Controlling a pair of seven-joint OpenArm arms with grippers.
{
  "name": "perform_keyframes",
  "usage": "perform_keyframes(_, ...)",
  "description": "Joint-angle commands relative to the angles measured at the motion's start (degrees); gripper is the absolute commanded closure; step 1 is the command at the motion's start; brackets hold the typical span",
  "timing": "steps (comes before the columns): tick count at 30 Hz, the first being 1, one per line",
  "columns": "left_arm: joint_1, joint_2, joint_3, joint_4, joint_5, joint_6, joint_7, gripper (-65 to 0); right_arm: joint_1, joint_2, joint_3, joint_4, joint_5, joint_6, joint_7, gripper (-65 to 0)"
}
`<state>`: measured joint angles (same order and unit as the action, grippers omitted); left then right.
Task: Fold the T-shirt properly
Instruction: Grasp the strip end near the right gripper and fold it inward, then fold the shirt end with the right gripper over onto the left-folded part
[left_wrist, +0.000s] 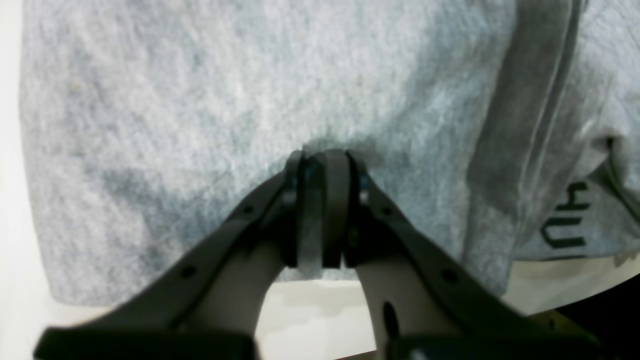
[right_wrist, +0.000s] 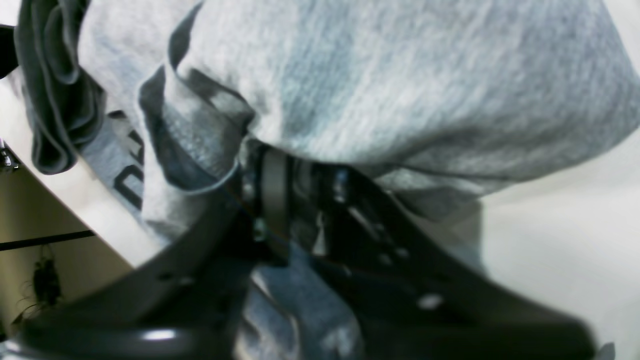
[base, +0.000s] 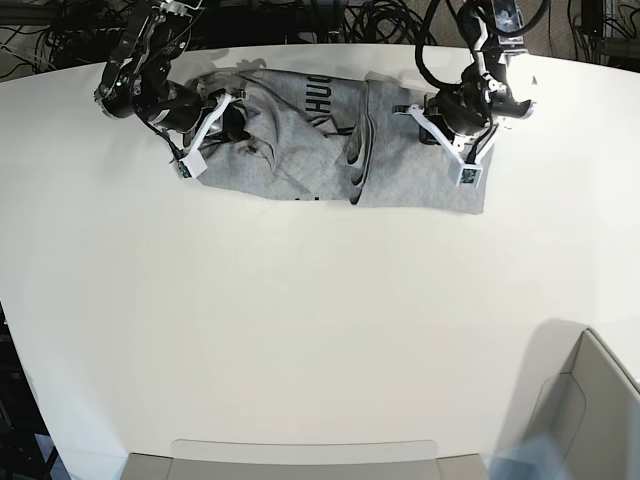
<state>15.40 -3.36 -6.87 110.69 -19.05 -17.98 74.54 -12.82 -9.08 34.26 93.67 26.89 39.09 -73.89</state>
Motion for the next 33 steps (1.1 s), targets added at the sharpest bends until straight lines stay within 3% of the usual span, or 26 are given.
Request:
perform_keyframes(1,-0.23,-0.21,-0.12,0.91,-0.42,-0.09,-0.65,-6.2,-0.59,0.08,-0.19,-1.23,-8.92,0.91,-6.11,-2.9)
perform_keyframes(2,-0.23,-0.21,-0.20,0.91,-0.42,-0.09,-0.65,-6.2,0.03,0.08,-0.19,-1.32,-9.44,0.91,-6.11,0.0)
perform_keyframes(9,1.00,-0.21,-0.29,1.09,-0.42,-0.09,-0.65,-6.2,4.16,0.08,1.12,-1.58,-13.49,0.91,-6.11,0.0)
perform_keyframes(14,1.00,-0.21,-0.20,1.17,-0.42,-0.09,-0.65,-6.2,9.79,0.08,12.64,-1.67,-13.93,0.91,-6.11,0.0)
perform_keyframes(18,2.05,-0.21,-0.20,1.26,-0.51,-0.09,-0.57,-6.2,12.25,3.06,16.16,-1.58,-13.66,0.91,-6.11,0.0)
perform_keyframes(21,2.23,-0.21,-0.20,1.26,-0.51,-0.09,-0.57,-6.2,12.78,4.47,16.33,-1.58,-13.58,0.91,-6.11,0.0)
perform_keyframes(33,2.32,-1.88,-0.47,1.26,-0.42,-0.09,-0.57,-6.2,12.69,4.29,16.07,-1.49,-13.93,0.91,-6.11,0.0)
